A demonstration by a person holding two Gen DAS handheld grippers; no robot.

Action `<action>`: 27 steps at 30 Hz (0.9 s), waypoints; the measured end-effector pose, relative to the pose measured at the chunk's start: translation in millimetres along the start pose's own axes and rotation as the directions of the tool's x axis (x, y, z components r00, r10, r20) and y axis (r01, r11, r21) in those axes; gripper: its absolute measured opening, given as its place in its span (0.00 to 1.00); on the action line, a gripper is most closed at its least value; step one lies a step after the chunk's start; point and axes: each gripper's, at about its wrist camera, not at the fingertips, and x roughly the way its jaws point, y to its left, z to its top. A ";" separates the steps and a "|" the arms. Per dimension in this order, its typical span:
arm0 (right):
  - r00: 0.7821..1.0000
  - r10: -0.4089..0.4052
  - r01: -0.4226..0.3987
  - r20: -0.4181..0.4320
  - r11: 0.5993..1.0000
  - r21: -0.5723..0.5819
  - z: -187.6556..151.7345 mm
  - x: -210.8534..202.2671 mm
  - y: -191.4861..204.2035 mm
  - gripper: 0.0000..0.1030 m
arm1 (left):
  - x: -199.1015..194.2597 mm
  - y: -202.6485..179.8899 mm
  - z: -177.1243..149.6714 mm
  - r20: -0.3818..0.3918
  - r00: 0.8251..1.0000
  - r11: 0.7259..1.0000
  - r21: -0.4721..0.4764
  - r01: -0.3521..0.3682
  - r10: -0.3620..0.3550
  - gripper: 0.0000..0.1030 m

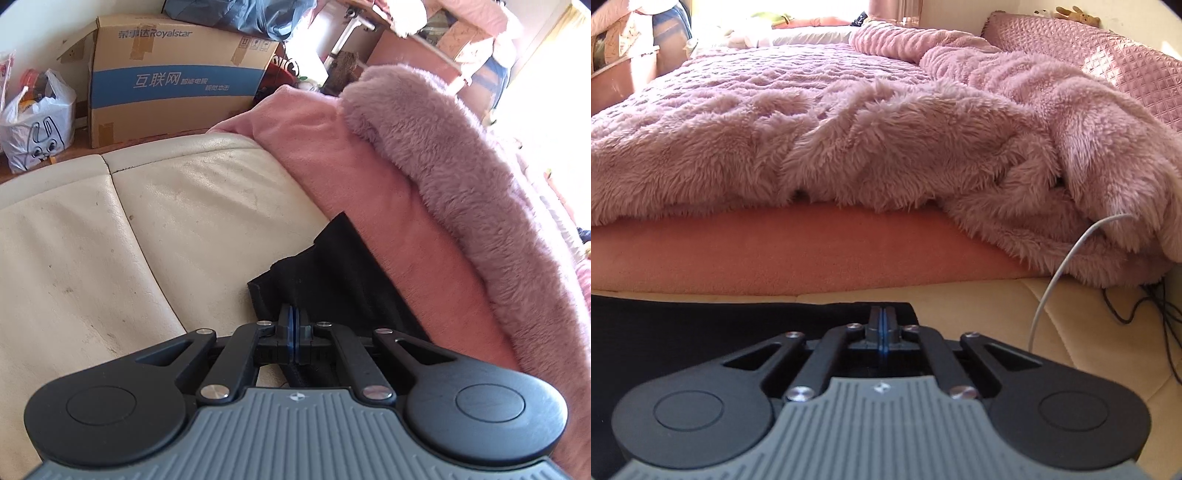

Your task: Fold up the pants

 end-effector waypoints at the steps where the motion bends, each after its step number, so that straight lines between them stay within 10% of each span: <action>1: 1.000 0.007 -0.007 0.006 1.000 -0.004 0.1 -6.8 1.3 0.00 | -3.5 1.7 0.8 0.009 1.000 1.000 -0.007 0.029 -0.029 0.00; 11: 0.998 0.050 -0.048 0.043 0.998 -0.035 -46.1 -78.0 44.4 0.01 | -22.9 15.5 10.9 0.011 0.990 0.990 0.023 0.139 -0.139 0.00; 18: 0.997 0.074 -0.073 0.002 0.997 -0.036 -69.9 -92.3 68.2 0.01 | -0.9 29.9 14.9 -0.031 0.998 0.998 0.006 0.058 -0.058 0.02; 27: 0.989 0.149 -0.149 -0.018 0.989 0.003 -92.4 -140.1 98.3 0.23 | -11.0 50.0 7.4 -0.045 0.985 0.977 -0.145 0.159 -0.167 0.38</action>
